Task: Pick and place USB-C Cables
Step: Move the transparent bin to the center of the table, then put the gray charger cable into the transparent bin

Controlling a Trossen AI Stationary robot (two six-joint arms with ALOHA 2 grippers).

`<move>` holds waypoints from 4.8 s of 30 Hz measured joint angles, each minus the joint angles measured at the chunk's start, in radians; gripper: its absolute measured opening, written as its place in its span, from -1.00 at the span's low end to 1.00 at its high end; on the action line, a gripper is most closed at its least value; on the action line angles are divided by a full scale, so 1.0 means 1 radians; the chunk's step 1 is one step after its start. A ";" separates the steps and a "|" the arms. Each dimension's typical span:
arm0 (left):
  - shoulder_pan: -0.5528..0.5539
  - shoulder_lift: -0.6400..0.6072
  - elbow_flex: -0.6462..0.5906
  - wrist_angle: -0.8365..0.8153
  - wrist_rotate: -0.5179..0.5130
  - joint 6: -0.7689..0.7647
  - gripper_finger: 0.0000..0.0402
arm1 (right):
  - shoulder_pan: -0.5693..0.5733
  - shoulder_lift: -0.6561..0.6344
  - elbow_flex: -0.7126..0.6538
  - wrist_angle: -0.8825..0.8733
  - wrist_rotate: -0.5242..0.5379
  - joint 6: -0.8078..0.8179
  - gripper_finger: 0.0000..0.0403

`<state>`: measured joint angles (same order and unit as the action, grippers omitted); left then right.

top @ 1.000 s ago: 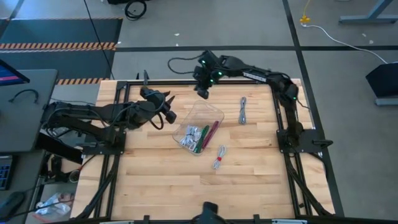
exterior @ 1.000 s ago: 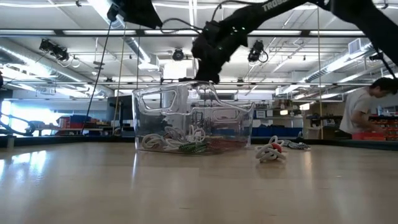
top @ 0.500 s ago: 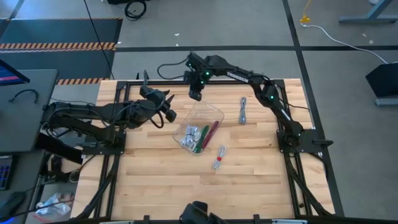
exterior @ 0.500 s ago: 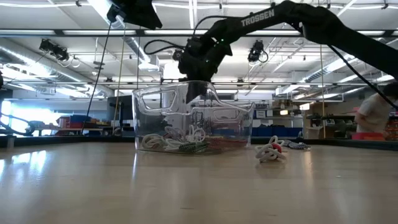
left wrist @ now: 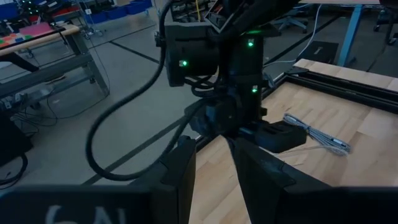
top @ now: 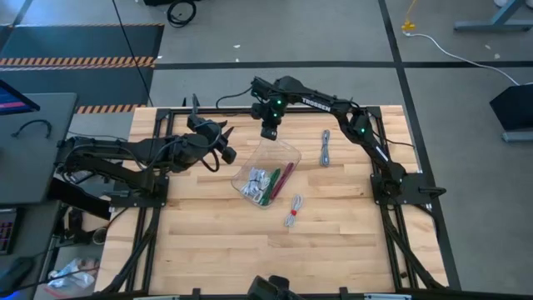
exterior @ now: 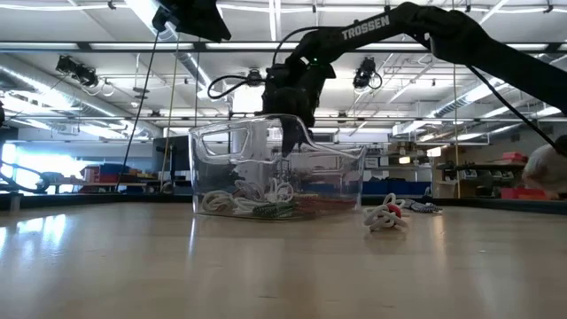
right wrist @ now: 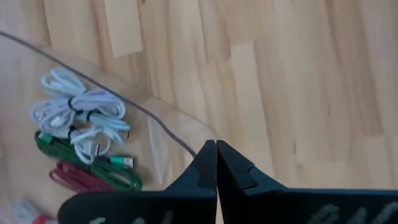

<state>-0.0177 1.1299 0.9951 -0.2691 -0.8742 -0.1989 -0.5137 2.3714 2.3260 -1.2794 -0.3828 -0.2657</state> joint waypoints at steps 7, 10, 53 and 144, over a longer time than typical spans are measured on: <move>0.000 0.000 0.000 -0.007 0.000 0.000 -0.41 | 0.001 0.000 0.000 -0.125 0.000 0.000 -1.00; 0.000 0.000 0.000 -0.007 0.000 0.000 -0.41 | 0.004 0.000 -0.001 -0.213 0.000 -0.003 -1.00; 0.002 0.000 0.000 -0.073 0.102 -0.022 -0.41 | -0.119 -0.720 -0.616 -0.269 0.444 0.589 -0.58; 0.061 0.000 0.000 -0.086 0.288 -0.106 -0.41 | 0.280 -0.551 -0.706 0.074 0.101 -0.130 -0.92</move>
<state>0.0429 1.1301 0.9951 -0.3553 -0.5865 -0.3046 -0.2333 1.8205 1.6196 -1.2056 -0.2822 -0.3960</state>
